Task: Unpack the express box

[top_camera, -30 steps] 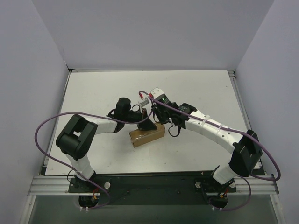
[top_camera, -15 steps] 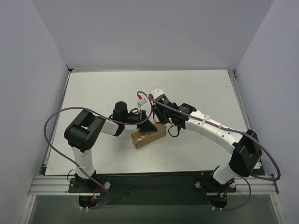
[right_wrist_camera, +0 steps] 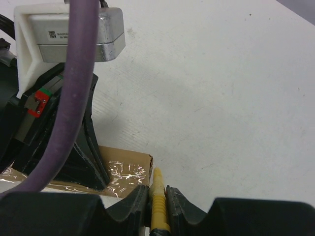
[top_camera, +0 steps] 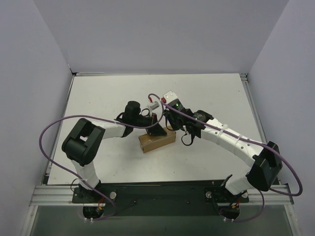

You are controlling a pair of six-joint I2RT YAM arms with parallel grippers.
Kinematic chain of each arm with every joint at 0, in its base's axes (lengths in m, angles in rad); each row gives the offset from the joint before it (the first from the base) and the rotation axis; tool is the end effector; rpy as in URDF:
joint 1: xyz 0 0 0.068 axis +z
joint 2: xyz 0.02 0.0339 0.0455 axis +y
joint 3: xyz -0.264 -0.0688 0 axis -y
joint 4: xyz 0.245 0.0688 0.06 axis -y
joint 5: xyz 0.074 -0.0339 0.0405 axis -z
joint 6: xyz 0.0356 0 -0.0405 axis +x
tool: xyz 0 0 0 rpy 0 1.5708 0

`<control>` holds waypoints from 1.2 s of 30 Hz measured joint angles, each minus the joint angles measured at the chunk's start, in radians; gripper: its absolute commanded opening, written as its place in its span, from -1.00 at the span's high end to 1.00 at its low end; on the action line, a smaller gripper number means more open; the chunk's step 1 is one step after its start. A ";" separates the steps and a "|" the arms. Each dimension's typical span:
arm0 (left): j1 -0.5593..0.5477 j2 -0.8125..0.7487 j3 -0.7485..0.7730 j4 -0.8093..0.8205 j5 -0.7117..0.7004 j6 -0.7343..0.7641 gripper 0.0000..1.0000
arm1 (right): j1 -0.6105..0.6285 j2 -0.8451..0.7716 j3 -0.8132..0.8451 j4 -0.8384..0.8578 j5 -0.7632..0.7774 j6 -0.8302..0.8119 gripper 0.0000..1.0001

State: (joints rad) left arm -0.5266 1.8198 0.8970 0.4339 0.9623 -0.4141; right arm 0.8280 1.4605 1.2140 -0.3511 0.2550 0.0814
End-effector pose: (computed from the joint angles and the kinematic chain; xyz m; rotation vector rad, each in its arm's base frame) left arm 0.3001 -0.2082 0.1659 0.7733 2.0536 -1.5444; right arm 0.2317 0.2391 0.3133 -0.6490 2.0573 0.2522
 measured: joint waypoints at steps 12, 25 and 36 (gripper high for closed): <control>-0.017 -0.026 0.003 -0.053 -0.043 0.060 1.00 | -0.009 -0.049 -0.067 0.019 0.010 0.023 1.00; -0.020 -0.030 -0.001 -0.054 -0.051 0.064 1.00 | -0.017 -0.053 -0.102 0.135 0.025 0.050 1.00; -0.021 -0.032 -0.001 -0.058 -0.054 0.077 1.00 | -0.017 -0.053 -0.102 0.149 0.015 0.054 1.00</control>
State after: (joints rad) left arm -0.5472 1.7878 0.8963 0.3763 0.9081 -0.3374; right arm 0.8112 1.4075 1.1122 -0.2024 0.2703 0.1356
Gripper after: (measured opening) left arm 0.022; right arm 0.187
